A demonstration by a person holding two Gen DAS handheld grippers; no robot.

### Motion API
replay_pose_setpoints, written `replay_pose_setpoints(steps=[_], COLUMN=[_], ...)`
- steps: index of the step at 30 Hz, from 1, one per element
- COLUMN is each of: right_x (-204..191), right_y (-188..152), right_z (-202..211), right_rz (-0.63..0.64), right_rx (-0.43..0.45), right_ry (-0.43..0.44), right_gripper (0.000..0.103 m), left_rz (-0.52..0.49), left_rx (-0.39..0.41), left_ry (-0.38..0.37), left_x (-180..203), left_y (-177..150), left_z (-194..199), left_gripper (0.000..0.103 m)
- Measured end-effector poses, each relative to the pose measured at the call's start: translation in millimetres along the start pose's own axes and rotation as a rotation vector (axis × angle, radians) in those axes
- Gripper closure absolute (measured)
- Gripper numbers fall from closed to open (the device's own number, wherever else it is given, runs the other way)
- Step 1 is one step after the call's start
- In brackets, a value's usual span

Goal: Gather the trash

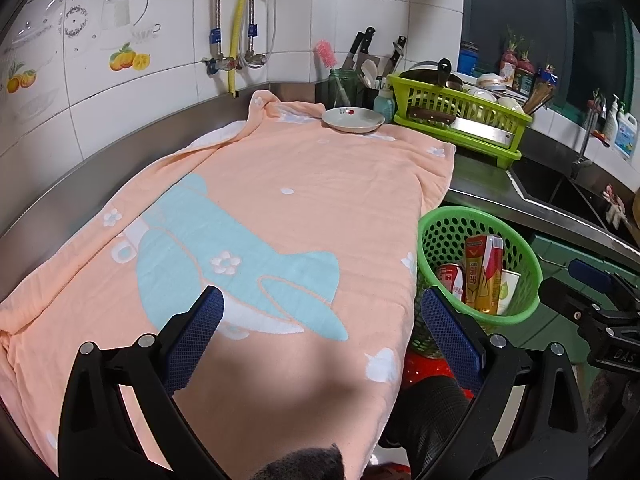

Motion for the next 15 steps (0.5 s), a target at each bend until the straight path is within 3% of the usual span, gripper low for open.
replay_pose_setpoints(steps=[15], right_x=[-3.8], right_y=[-2.1], right_z=[-2.3], right_rz=[-0.005], right_rx=[-0.002], right_ry=[0.004], right_gripper=[0.007], left_rz=[-0.001], left_rx=[0.001], left_ry=[0.012], left_x=[-0.8], left_y=[0.4], left_z=[0.4], left_gripper=[0.005])
Point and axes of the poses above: each gripper's, at about its wrist camera, not at the fingertips, and z roughly against the way its jaws point, x to its right, y to its top, the point moved 6 cm from there along -z, roughly the way its jaws point, and after that the axes turned 11 degrees about -x, right-handed, at the moved point
